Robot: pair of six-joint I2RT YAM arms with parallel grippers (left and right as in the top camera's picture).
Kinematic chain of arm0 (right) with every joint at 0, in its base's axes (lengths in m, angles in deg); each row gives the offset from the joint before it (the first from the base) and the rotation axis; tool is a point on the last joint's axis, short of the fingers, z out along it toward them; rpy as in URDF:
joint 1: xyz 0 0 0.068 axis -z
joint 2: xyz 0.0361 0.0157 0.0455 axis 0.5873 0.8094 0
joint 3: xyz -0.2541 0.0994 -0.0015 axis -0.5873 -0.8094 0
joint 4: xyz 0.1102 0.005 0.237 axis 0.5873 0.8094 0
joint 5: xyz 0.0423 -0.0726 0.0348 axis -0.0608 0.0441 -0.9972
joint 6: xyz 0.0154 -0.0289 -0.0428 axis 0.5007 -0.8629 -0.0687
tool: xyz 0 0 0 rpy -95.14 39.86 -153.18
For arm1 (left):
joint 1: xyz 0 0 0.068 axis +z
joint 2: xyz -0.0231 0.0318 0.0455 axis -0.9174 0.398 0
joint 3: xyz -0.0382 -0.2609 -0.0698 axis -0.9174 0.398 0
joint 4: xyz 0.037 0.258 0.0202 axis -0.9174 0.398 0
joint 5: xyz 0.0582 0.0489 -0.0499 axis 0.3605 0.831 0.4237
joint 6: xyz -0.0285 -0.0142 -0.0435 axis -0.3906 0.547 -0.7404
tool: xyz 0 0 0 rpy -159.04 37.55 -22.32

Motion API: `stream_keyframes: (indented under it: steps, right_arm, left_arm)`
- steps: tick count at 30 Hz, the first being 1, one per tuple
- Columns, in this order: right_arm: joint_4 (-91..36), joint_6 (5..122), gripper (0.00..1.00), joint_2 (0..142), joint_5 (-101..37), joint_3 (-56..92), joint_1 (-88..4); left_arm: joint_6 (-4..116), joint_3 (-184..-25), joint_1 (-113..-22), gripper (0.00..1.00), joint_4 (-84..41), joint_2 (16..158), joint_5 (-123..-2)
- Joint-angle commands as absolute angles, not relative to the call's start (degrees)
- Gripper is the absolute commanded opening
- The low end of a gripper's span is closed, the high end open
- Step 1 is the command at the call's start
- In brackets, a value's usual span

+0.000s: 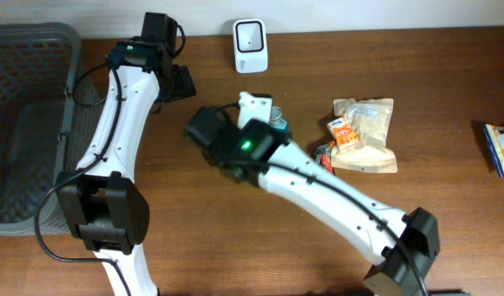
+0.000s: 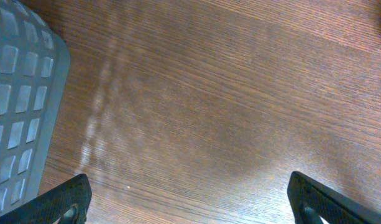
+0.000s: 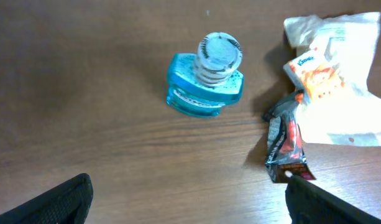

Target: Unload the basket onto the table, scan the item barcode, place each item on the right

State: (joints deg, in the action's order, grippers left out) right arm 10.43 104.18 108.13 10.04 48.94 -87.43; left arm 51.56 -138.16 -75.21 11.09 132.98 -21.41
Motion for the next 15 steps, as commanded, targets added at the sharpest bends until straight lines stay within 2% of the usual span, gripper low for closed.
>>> stream_keyframes:
  steps: [1,5,11,15]
  right_arm:
    - [10.13,115.89,0.98,106.88,19.61,45.79,-87.32]
    - [2.19,116.29,0.99,107.73,21.97,37.81,-87.27]
    - [-16.91,115.81,0.98,107.84,28.57,25.99,-86.79]
    - [-23.27,110.08,0.98,108.32,28.37,22.64,-84.8]
  left_arm:
    - [50.84,-138.0,-75.49,0.99,11.2,133.88,-21.22]
    - [50.84,-138.0,-75.49,0.99,11.18,133.88,-21.22]
    - [50.84,-138.0,-75.49,0.99,11.18,133.88,-21.22]
    - [50.84,-138.0,-75.49,0.99,11.18,133.88,-21.22]
